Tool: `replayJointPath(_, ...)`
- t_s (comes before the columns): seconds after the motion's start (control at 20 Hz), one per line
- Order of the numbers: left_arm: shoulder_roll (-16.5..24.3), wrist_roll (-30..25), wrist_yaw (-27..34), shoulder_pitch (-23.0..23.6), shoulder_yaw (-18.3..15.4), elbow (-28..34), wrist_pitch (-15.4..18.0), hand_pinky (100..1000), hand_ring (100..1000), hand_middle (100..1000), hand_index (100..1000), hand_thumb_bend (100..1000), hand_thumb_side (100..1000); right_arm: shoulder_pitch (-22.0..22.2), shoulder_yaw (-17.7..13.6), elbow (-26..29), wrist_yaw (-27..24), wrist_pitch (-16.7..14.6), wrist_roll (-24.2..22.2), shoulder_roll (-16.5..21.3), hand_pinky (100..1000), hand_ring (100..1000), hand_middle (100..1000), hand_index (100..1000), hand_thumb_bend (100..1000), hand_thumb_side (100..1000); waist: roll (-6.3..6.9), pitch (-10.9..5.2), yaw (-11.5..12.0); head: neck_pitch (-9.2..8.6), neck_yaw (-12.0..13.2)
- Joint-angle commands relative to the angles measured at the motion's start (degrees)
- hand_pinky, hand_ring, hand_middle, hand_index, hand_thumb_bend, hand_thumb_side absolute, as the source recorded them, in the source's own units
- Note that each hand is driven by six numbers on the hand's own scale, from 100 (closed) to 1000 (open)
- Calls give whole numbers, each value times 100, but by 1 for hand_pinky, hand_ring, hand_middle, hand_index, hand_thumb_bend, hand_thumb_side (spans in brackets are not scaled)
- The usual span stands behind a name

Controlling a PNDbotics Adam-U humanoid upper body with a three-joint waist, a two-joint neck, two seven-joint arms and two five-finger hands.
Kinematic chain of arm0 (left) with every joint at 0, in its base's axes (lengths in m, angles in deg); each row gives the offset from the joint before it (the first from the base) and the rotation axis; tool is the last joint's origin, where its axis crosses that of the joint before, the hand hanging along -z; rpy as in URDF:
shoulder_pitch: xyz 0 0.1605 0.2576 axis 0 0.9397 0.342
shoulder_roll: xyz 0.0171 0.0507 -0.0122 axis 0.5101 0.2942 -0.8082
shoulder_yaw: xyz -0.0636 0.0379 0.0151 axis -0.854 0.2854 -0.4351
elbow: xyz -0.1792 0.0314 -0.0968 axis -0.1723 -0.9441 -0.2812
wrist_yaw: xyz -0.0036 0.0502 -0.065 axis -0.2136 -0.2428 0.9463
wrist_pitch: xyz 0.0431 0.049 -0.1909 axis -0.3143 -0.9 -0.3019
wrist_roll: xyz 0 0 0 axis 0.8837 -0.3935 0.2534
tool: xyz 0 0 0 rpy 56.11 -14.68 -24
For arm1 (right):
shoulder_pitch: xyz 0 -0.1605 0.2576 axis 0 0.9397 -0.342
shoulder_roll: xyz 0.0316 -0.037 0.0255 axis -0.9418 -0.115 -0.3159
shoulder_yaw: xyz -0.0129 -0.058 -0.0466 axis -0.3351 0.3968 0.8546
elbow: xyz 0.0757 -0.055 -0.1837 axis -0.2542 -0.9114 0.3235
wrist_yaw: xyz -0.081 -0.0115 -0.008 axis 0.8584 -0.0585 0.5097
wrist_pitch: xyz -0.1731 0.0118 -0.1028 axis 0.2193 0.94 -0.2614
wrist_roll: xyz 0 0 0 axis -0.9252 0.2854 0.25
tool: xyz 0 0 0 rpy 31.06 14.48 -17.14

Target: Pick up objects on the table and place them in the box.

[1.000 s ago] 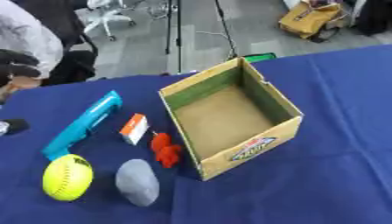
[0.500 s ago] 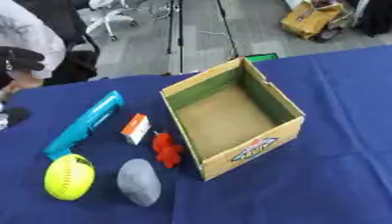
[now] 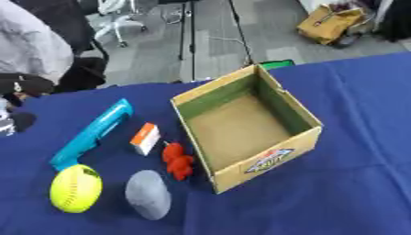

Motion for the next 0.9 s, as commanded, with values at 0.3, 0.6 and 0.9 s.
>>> replayJointPath(0.3,295,11,35,30,86,247,-408,828,938,1000,1000,270,842,-28,-20,98,-24,166,156,117,893,828,641,663,100,565,-17,-94,10,-88,5)
replayJointPath(0.6,289,540,96,90,273,353,-305,824,929,1000,1000,357,829,-38,-18,98,-34,162,156,106,894,826,631,658,100,566,-3,-79,7,-75,6)
replayJointPath(0.9,253,528,-176,133,399,275,-72,800,916,1000,1000,382,843,-50,-16,98,-58,159,156,88,893,823,623,655,100,564,2,-64,-6,-85,5)
